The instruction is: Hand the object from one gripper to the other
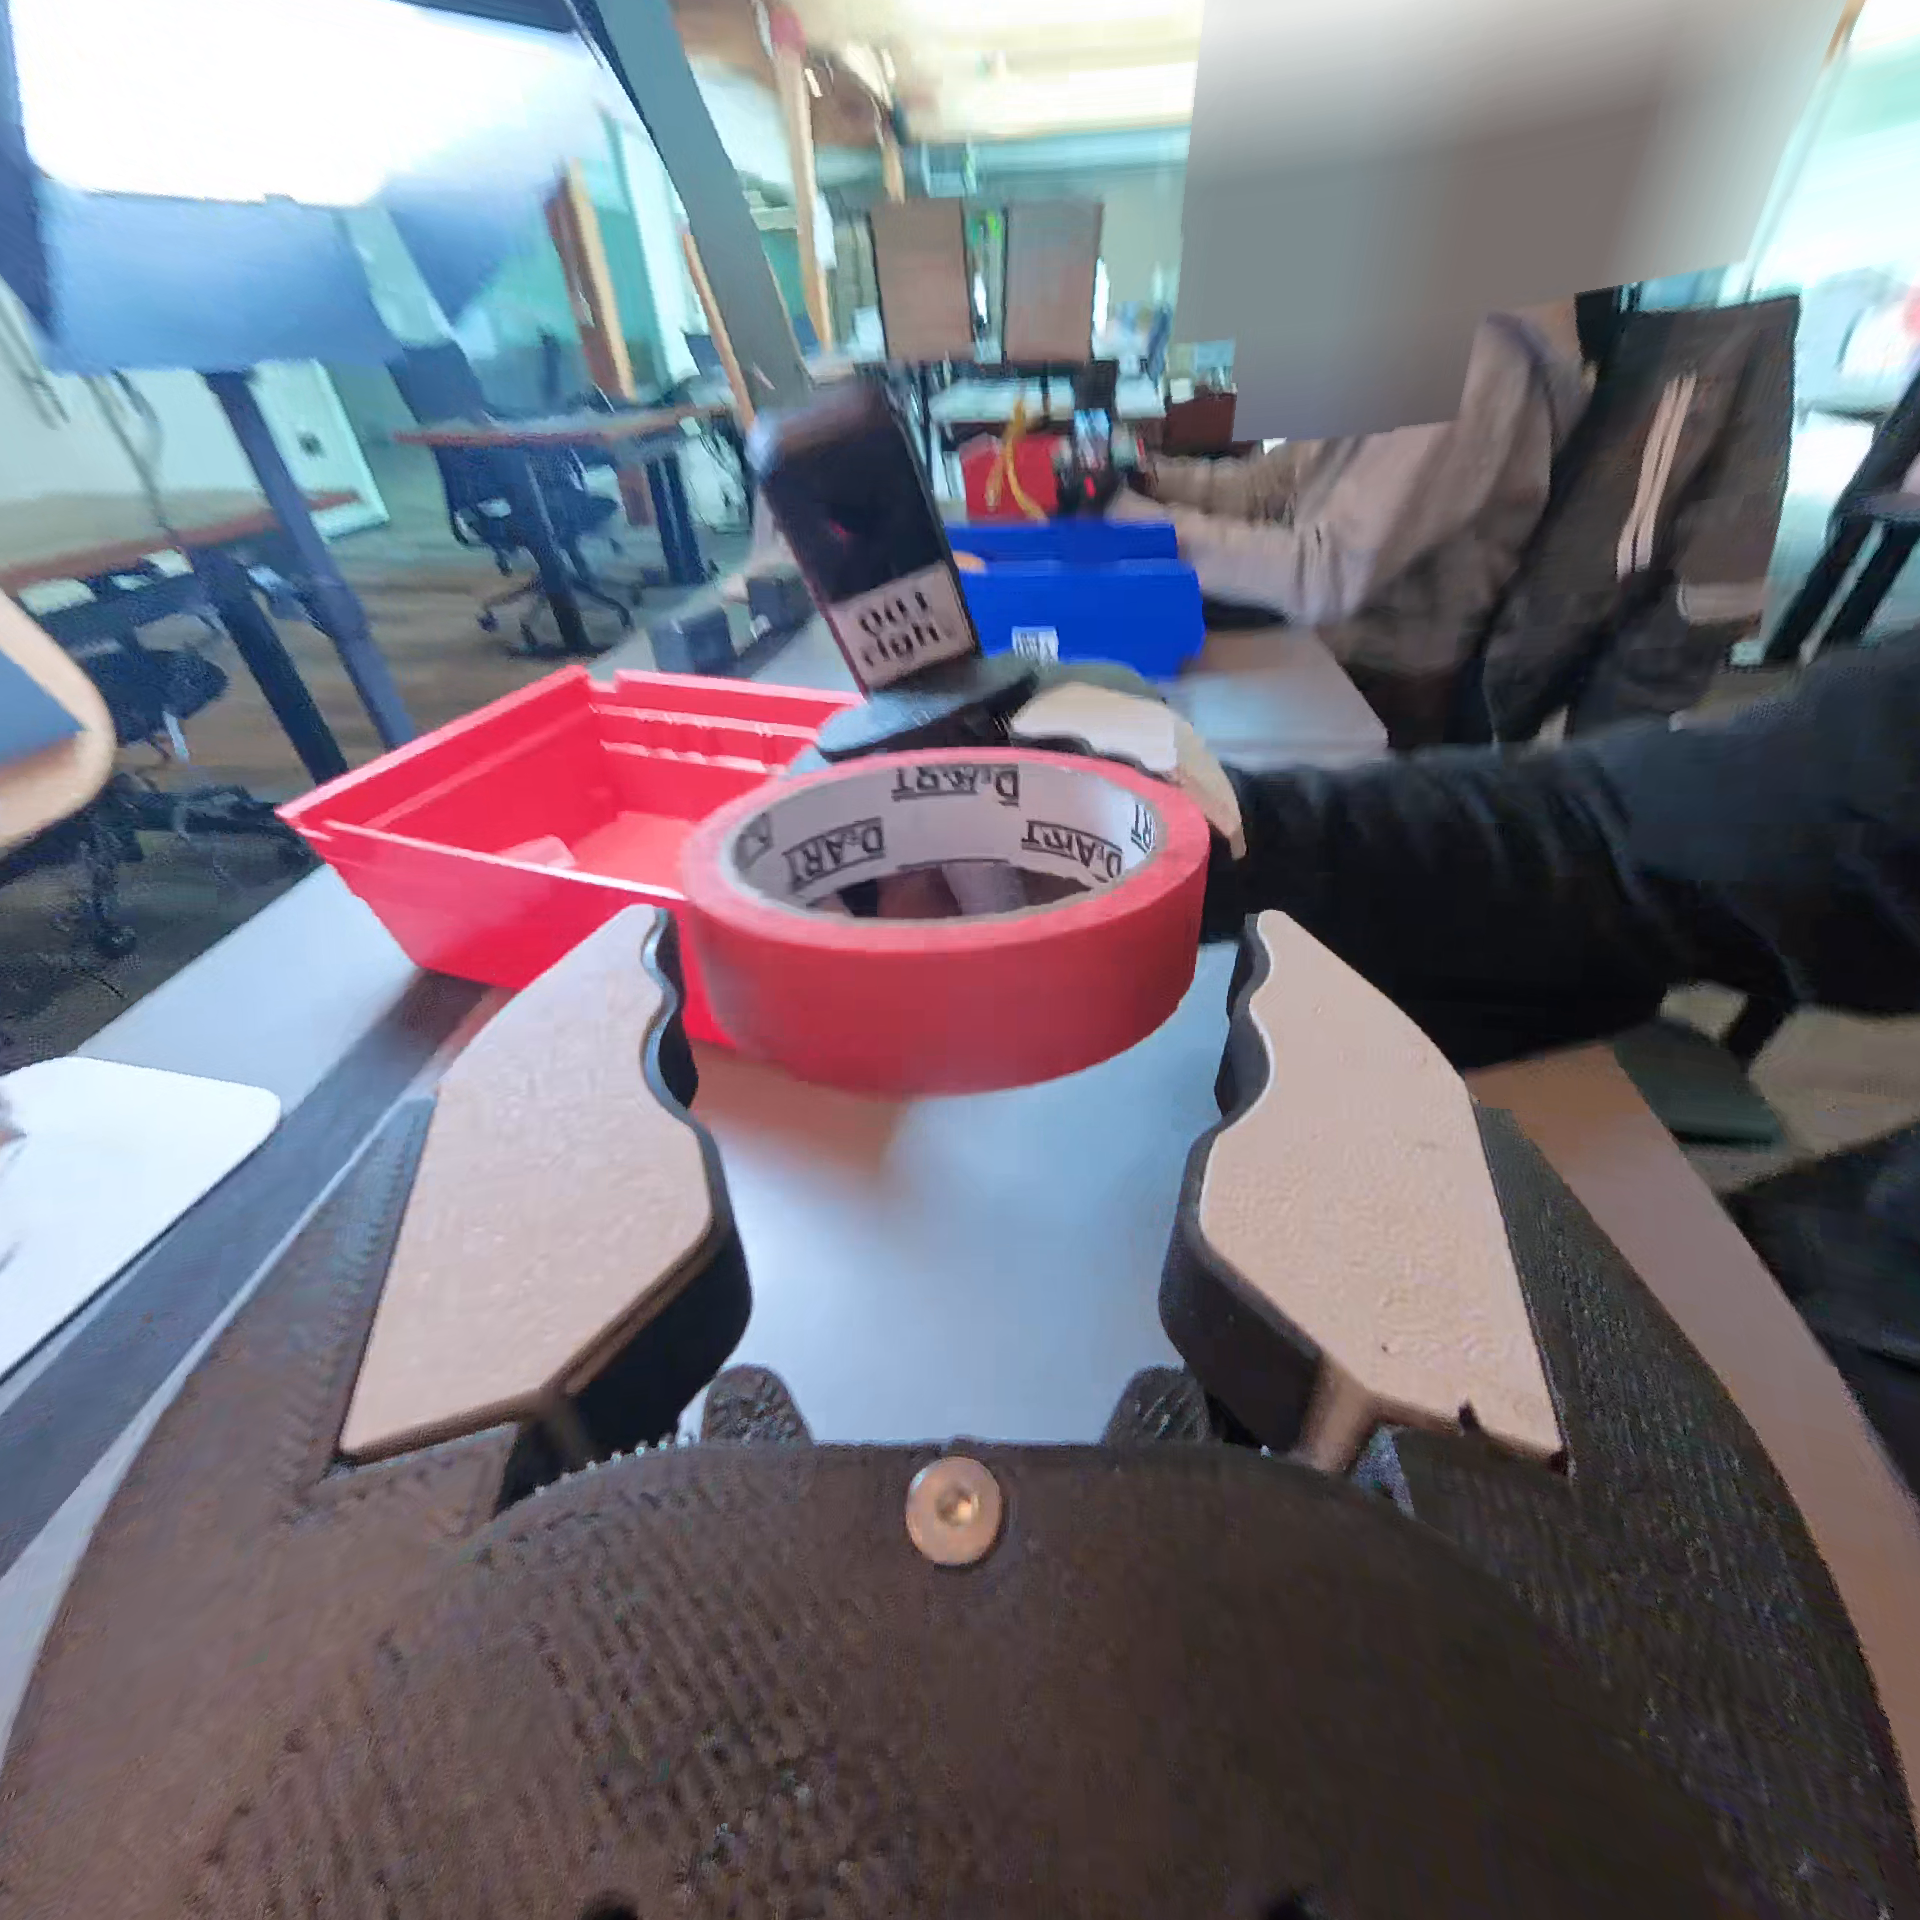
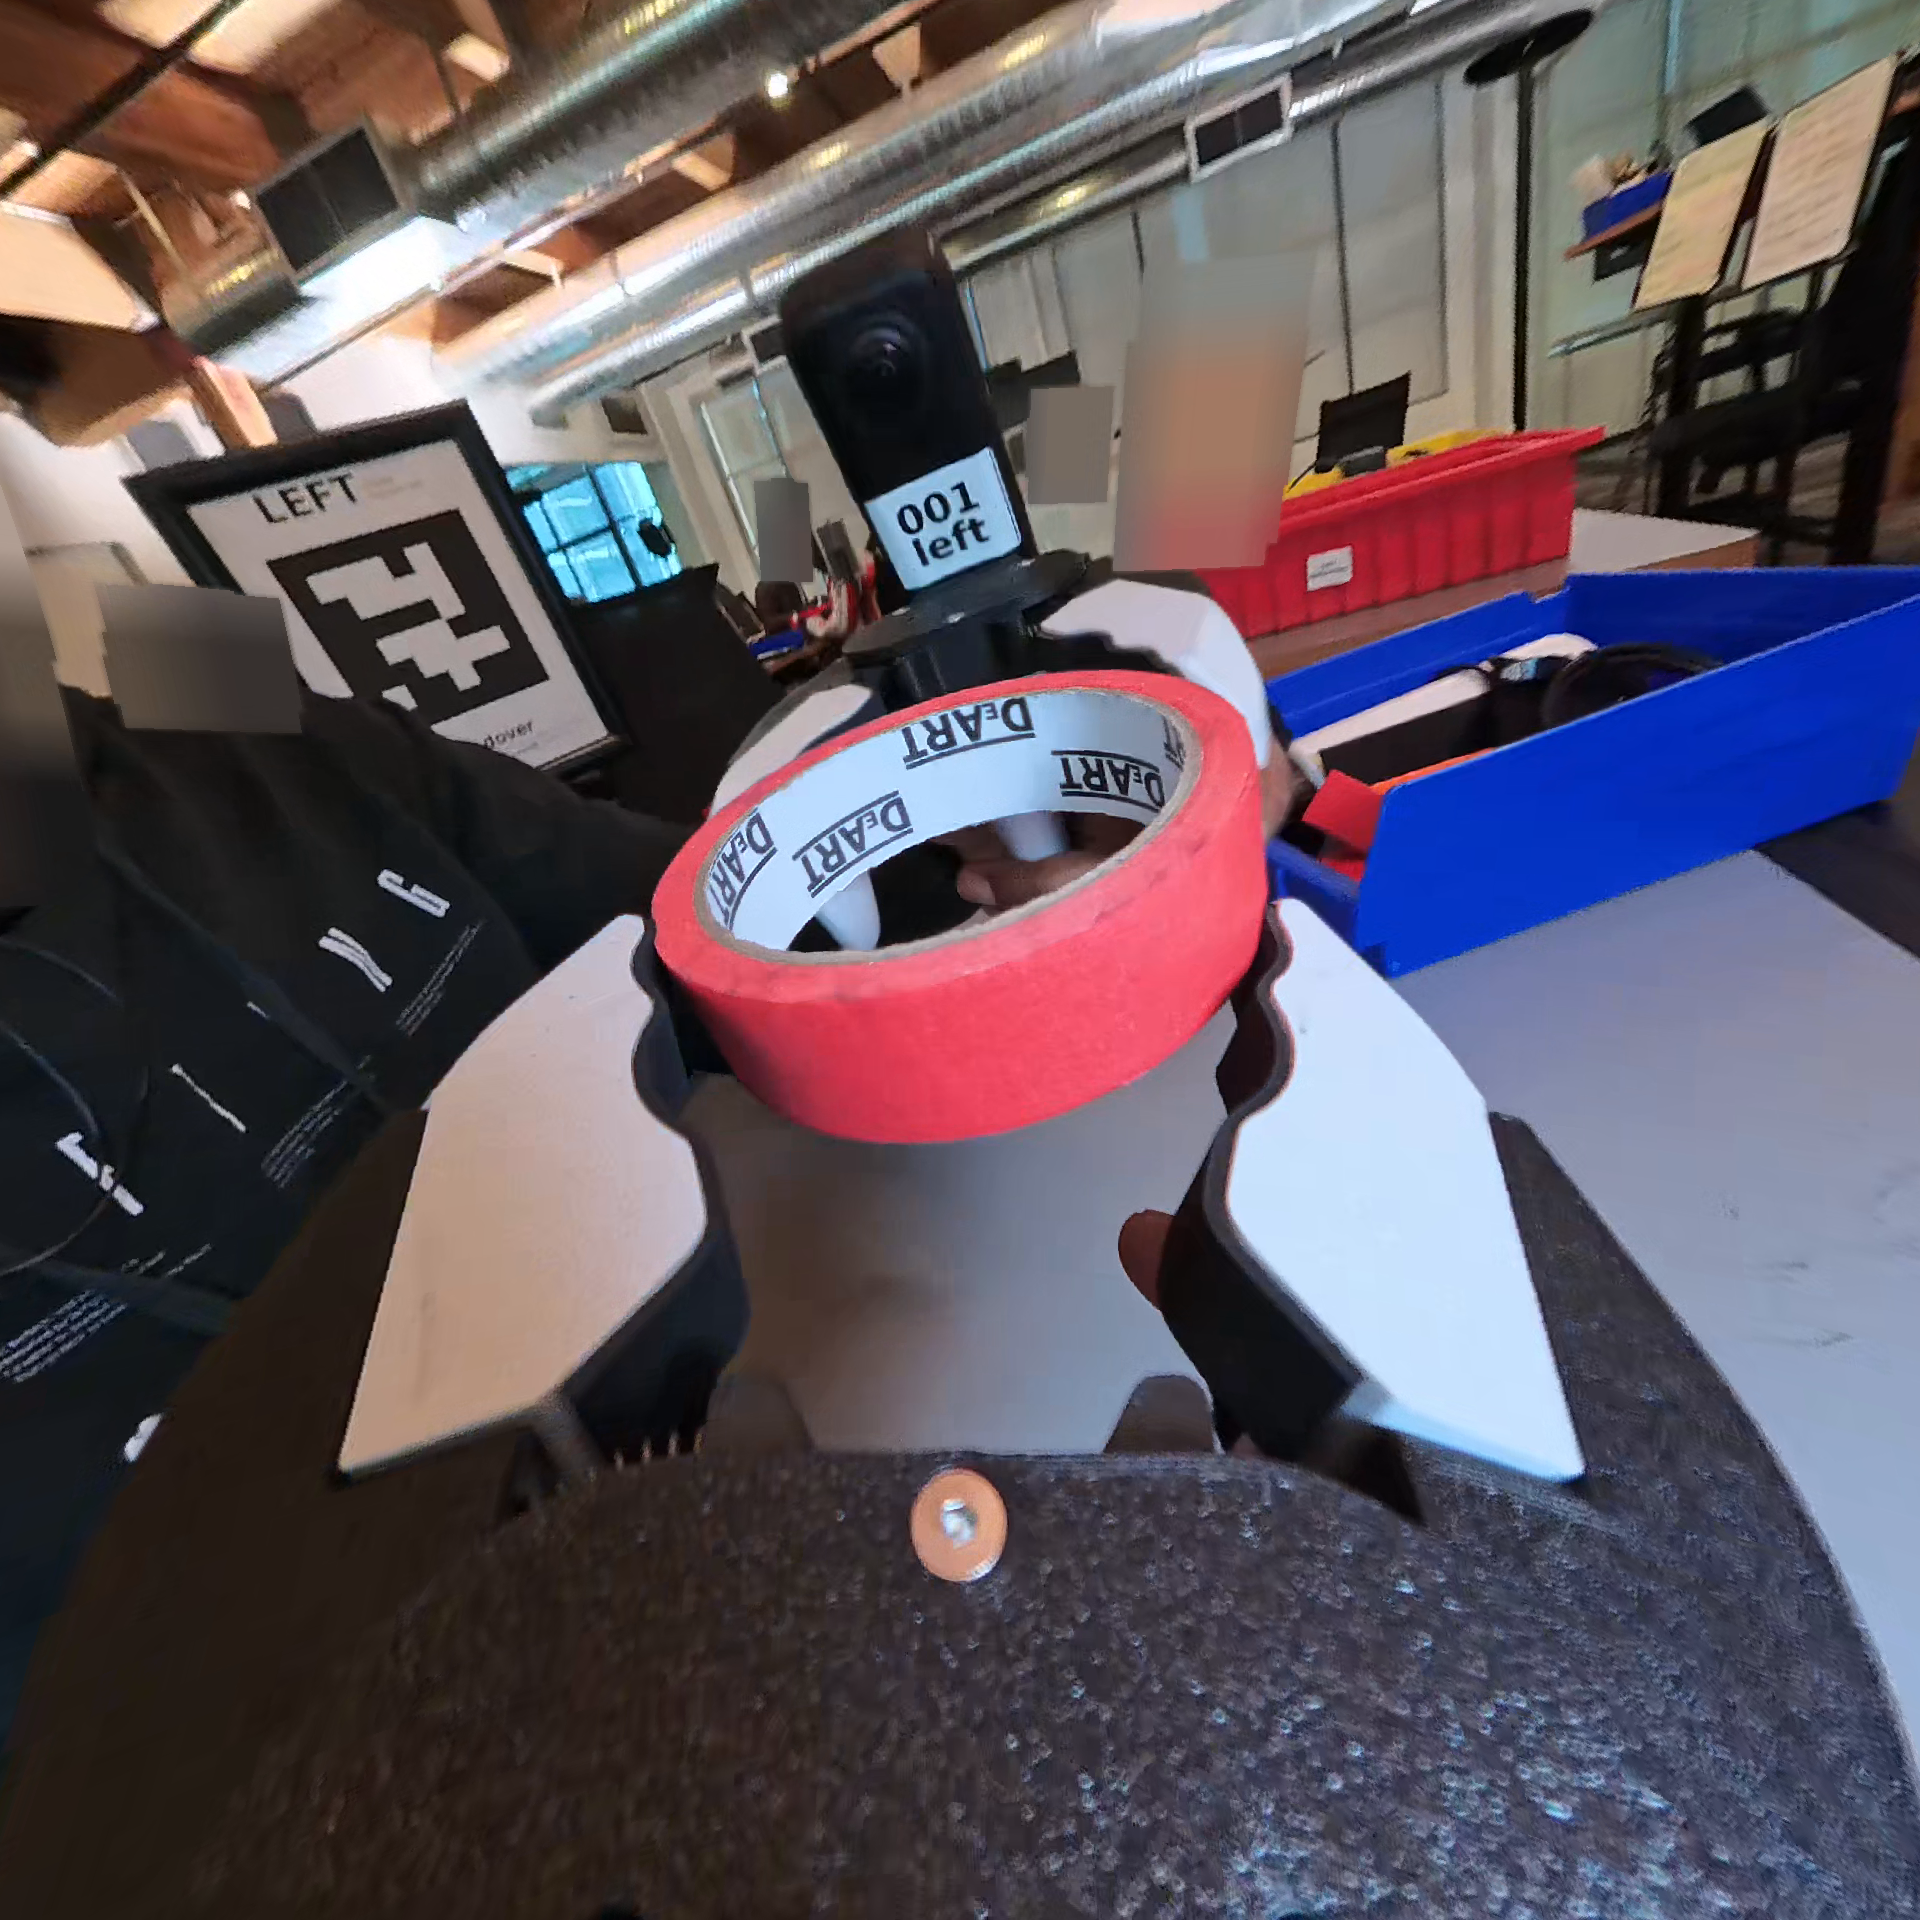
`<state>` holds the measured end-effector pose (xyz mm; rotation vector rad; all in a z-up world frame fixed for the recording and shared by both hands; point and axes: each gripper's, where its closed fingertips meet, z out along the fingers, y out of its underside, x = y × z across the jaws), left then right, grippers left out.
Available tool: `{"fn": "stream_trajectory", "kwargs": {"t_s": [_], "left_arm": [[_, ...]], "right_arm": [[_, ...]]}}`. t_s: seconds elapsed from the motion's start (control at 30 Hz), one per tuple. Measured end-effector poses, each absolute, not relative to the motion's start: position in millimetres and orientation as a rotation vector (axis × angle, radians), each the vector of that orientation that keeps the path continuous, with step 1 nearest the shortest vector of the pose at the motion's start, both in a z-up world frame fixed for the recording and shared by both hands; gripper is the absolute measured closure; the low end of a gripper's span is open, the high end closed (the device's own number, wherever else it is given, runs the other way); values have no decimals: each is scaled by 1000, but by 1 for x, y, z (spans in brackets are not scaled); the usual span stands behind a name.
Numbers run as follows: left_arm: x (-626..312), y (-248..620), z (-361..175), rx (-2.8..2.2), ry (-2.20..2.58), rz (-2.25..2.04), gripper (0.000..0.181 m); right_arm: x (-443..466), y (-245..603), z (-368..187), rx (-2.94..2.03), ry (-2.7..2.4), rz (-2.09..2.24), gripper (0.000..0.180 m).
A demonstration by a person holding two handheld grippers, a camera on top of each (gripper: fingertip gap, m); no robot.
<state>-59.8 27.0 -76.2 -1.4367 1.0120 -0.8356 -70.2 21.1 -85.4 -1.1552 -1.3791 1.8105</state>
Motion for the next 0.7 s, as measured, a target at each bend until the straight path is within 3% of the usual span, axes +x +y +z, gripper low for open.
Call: {"fn": "stream_trajectory", "kwargs": {"t_s": [0.33, 0.7], "left_arm": [[-64, 37, -78, -1435, 991, -756, 81], [-145, 66, -56, -1403, 731, -883, 81]], "right_arm": [[-66, 36, -80, -1190, -1403, 1543, 74], [-15, 85, -53, -1236, -1260, 1369, 82]]}}
